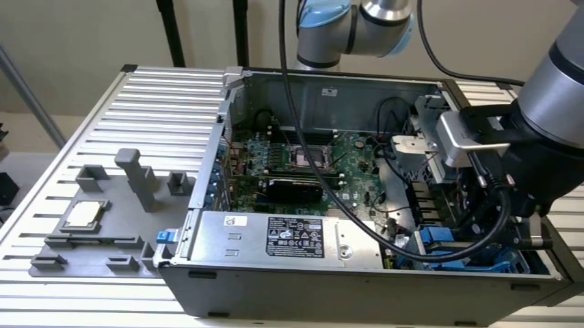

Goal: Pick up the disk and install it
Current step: 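Insert the second disk wire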

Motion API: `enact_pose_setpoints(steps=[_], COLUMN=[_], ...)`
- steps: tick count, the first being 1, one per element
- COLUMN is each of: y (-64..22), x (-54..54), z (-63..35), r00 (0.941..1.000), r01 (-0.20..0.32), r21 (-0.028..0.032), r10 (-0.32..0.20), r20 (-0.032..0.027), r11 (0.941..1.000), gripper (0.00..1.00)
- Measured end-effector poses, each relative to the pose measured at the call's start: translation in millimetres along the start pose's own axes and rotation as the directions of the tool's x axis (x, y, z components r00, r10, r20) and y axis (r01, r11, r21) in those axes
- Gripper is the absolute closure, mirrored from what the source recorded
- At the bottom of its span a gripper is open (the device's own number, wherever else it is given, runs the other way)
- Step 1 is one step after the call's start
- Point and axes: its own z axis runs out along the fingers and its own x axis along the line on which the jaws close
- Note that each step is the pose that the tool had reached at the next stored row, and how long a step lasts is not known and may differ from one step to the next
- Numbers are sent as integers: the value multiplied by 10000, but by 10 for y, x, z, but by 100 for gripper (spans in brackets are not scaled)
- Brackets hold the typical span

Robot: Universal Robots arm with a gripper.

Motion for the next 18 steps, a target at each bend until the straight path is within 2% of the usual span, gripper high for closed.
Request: enact_pose_setpoints(steps=[18], y=[-27], x=[-29], z=[5], r00=[10000], r01=[10], r21=[-1], r10=[-10], r20=[3], r11=[10000], gripper=[84])
